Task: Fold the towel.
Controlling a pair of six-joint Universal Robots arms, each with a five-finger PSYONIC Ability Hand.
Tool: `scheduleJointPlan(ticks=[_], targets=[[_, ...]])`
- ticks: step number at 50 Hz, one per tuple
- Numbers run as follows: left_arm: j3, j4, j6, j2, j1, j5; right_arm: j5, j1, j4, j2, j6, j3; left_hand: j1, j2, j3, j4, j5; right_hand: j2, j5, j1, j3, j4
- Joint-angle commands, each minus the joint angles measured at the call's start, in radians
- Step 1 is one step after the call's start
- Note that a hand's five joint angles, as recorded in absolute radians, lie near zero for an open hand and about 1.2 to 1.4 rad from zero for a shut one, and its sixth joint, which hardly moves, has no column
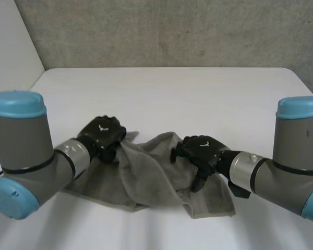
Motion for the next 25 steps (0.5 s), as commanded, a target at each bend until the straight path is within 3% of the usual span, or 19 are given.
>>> scheduleJointPlan(ticks=[1,18,25], targets=[[-0.042,0.006,0.001,0.019,0.003,-0.002,0.043,-0.004,-0.051,-0.057,-0.003,0.065,0.130,0.106,-0.051,-0.059,0.089,-0.048,-0.009,-0.036,-0.043,-0.076],[-0.047,-0.002,-0.014,0.110,0.020,-0.019,0.105,0.079,-0.061,-0.159,0.086,0.215,0.130,0.106,-0.051,-0.059,0.089,-0.068,-0.029,-0.056,-0.043,-0.076],[-0.041,-0.005,-0.050,0.110,0.072,-0.019,0.135,0.114,-0.062,-0.198,0.138,0.245,0.130,0.106,-0.051,-0.059,0.089,-0.071,-0.032,-0.059,-0.043,-0.076]])
